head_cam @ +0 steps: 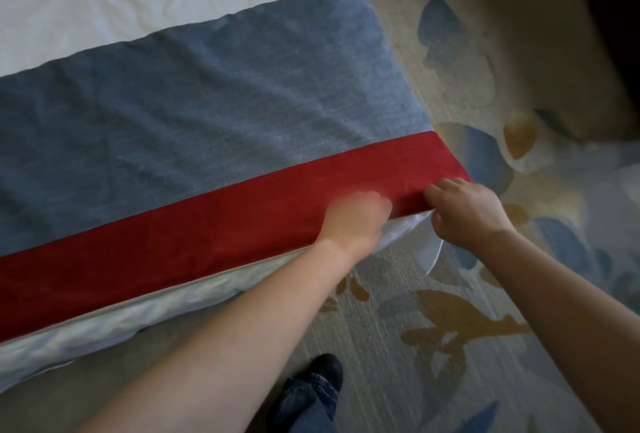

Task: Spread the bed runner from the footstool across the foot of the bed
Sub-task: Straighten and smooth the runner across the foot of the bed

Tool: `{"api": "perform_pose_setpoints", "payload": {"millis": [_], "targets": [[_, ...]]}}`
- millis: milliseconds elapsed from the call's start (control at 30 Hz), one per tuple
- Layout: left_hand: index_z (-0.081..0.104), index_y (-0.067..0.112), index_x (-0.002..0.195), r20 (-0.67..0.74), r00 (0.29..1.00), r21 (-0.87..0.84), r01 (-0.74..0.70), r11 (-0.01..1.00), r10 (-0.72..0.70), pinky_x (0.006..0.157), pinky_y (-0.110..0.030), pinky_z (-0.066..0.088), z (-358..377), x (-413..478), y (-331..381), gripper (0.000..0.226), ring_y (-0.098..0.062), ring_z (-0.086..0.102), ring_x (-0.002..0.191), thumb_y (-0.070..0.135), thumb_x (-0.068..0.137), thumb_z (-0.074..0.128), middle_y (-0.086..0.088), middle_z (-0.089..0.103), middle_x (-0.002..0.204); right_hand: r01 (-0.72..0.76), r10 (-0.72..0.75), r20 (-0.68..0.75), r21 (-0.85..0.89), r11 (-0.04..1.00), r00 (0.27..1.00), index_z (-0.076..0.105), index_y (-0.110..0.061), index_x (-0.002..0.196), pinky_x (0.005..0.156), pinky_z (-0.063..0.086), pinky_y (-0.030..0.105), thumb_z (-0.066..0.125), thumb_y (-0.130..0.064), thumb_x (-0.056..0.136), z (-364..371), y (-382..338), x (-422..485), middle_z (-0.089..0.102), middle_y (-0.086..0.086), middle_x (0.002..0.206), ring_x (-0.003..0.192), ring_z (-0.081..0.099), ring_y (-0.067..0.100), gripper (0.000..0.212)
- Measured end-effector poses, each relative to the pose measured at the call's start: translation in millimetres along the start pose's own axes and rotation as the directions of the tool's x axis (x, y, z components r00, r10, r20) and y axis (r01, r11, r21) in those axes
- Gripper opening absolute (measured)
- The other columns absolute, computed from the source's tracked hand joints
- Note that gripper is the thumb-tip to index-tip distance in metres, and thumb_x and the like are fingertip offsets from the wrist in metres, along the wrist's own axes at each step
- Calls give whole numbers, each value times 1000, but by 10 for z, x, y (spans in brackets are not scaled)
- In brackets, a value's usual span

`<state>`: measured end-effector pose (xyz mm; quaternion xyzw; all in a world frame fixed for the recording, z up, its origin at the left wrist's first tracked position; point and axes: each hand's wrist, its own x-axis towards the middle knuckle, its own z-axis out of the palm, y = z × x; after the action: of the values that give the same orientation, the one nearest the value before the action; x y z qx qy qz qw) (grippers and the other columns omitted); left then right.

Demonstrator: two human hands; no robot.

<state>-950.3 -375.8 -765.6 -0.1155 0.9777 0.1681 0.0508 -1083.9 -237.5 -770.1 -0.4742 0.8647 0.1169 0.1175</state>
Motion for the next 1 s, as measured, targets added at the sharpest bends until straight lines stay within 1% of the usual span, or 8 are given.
{"api": "perform_pose_setpoints", "payload": {"millis": [100, 167, 300, 500, 667, 733, 900, 1000], "targets": [[61, 16, 88, -80, 996, -30, -34, 999, 32, 53, -28, 40, -122, 13, -145, 19, -20, 58, 77, 30, 93, 49, 2, 61, 84, -6, 5, 16, 40, 999, 1000, 60, -23, 91, 59, 49, 29, 51, -15, 73, -124, 4, 89, 56, -6, 82, 82, 57, 19, 21], [60, 17, 87, -125, 992, -31, 7, 999, -11, 52, -27, 37, -252, 30, -351, 21, -20, 59, 76, 32, 93, 46, 3, 61, 83, -11, 10, 9, 60, 998, 1000, 61, -23, 95, 61, 52, 32, 48, -14, 78, -246, -45, 217, 58, -5, 87, 85, 58, 20, 23], [61, 19, 92, -153, 980, 39, 131, 991, -124, 60, -31, 42, -564, 137, -1000, 21, -26, 62, 88, 32, 91, 44, -1, 63, 93, -20, 22, -22, 114, 993, 1000, 62, -20, 95, 66, 51, 34, 47, -17, 83, -586, -249, 677, 61, 1, 96, 93, 60, 25, 20], [62, 21, 93, -179, 934, 88, 329, 940, -310, 62, -33, 43, -1034, 270, -2194, 17, -30, 61, 89, 24, 89, 46, -5, 63, 95, 48, -33, -93, 166, 985, 995, 65, -18, 98, 67, 45, 35, 47, -20, 88, -1048, -747, 1574, 61, 8, 105, 98, 60, 32, 21], [59, 21, 109, -152, 879, 60, 464, 884, -452, 66, -35, 43, -1288, 426, -3090, 27, -30, 59, 91, 12, 92, 39, -6, 59, 107, 73, -63, -58, 205, 976, 996, 64, -19, 100, 72, 45, 35, 45, -17, 89, -1287, -1159, 2347, 59, 9, 109, 100, 58, 33, 22], [56, 20, 112, -146, 873, 66, 479, 876, -466, 63, -34, 43, -1368, 483, -3414, 30, -28, 58, 86, 8, 92, 37, -5, 57, 109, 73, -65, -43, 207, 976, 997, 63, -20, 102, 73, 45, 36, 45, -16, 89, -1304, -1269, 2605, 57, 8, 109, 101, 57, 32, 22], [52, 17, 119, -149, 865, 72, 493, 867, -480, 62, -36, 44, -1525, 651, -3981, 32, -27, 56, 86, 7, 93, 37, -6, 52, 116, 9, 15, -98, 237, 971, 995, 59, -17, 102, 63, 39, 35, 45, -12, 91, -1280, -1461, 3072, 51, 10, 107, 95, 54, 34, 19], [50, 14, 117, -172, 876, 85, 470, 879, -451, 56, -36, 45, -1526, 835, -4106, 28, -26, 55, 76, 8, 93, 39, -8, 50, 111, -16, 60, -155, 269, 963, 986, 55, -13, 109, 59, 36, 35, 43, -8, 92, -1332, -1506, 3385, 46, 13, 113, 93, 54, 36, 22]]}}
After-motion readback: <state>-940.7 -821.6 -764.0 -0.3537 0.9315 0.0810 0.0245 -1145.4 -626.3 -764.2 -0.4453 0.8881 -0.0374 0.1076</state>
